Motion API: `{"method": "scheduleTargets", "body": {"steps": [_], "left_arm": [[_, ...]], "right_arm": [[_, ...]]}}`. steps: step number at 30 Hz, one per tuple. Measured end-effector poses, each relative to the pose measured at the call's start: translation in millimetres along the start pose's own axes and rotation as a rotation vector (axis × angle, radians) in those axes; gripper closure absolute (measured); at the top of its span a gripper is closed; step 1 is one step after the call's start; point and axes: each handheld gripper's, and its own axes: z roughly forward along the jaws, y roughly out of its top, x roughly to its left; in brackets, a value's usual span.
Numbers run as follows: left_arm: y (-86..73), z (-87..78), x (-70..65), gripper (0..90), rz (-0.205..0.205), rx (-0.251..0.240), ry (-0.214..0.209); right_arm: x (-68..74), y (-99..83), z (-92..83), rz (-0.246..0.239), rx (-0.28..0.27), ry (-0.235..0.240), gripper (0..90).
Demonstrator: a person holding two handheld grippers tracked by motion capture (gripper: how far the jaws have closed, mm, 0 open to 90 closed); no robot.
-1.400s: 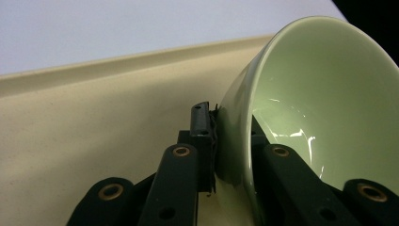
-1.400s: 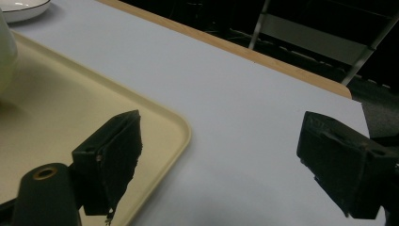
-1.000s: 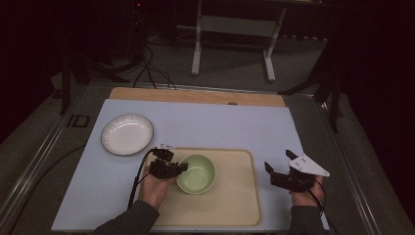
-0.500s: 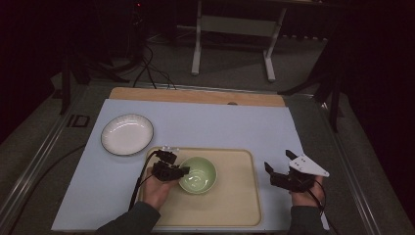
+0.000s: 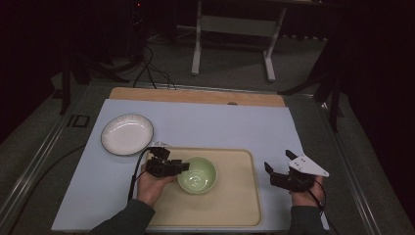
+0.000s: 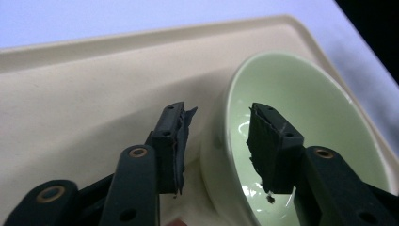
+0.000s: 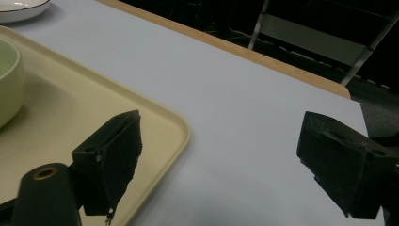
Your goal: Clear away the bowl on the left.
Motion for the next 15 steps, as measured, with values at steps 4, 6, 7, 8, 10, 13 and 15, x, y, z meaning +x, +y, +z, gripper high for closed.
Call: {"method": "scheduleTargets", "body": {"steps": [4, 6, 7, 8, 10, 13, 15], "left_arm": [[5.1, -14.4, 4.4, 50.0, 0.004, -0.055, -0.003], [7.0, -20.4, 6.0, 48.7, 0.005, -0.078, -0.007], [8.0, -23.7, 7.0, 48.1, 0.001, -0.089, -0.013], [8.8, -27.2, 8.2, 47.4, -0.004, -0.103, -0.021], [10.6, -34.6, 10.8, 45.9, -0.006, -0.128, -0.023], [13.0, -45.4, 14.8, 44.5, -0.008, -0.162, -0.016], [14.2, -52.4, 17.8, 43.3, -0.006, -0.185, -0.001]], "right_arm": [[-0.4, -0.1, 0.0, -0.001, -0.001, -0.001, 13.9], [-0.4, -0.1, -0.1, -0.001, -0.001, -0.002, 13.9], [-0.4, -0.1, -0.1, -0.001, -0.002, -0.002, 13.9], [-0.4, -0.1, -0.1, -0.001, -0.001, -0.002, 13.9], [-0.3, 0.0, -0.1, -0.001, -0.001, -0.002, 13.9], [-0.4, 0.0, -0.1, -0.001, -0.001, -0.002, 13.9], [-0.5, -0.1, -0.2, 0.000, -0.001, -0.002, 13.9]]}}
